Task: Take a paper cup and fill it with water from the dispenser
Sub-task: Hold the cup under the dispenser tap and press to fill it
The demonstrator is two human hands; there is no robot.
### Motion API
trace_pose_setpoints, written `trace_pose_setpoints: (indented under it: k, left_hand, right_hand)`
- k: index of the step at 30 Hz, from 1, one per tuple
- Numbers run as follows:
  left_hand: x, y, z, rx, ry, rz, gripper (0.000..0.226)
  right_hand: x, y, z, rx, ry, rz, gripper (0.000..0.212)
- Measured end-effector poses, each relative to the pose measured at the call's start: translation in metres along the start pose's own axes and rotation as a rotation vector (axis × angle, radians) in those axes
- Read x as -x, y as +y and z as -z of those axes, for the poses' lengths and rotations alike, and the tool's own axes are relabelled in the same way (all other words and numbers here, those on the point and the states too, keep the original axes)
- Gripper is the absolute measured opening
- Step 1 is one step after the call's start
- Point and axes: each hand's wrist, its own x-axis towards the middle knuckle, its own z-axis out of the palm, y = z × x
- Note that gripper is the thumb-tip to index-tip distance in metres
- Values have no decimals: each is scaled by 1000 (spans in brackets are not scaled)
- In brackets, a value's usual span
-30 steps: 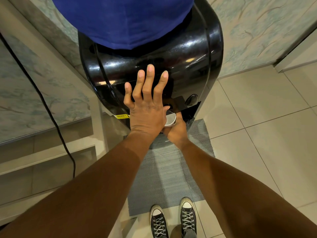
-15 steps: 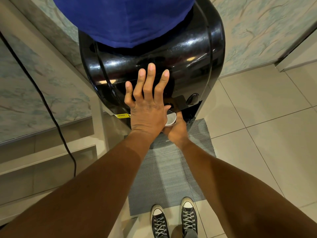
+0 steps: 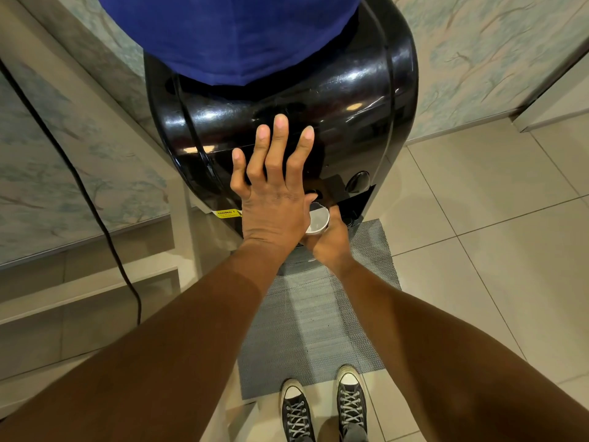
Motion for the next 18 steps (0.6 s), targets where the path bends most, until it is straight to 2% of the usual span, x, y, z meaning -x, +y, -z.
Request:
trace_pose_setpoints:
  k: [6,11,13,14,15,17,18]
  left_hand:
    - [0,1,4,33,-59,17,115]
    - [1,0,7,57,-105,0,116]
    - [1,1,10,53,-120,4,118]
    - [1,2,11,59,-129,4,118]
    - [1,2,12,64,-138,2,118]
    - [1,1,13,66,-155,-3,119]
    - [1,1,14,65,-164,-4,119]
  right_hand:
    - [1,-2,2,49,53,7,22]
    - [6,0,4,90,105,-5,18]
    - [11,2,6,333,123,88,13]
    - [13,3,11,519,113,161,8]
    - [17,4,16,783,113,270,13]
    - [19,8,28,1228,113,455,42]
    - [20,9,32,1291,114,471,51]
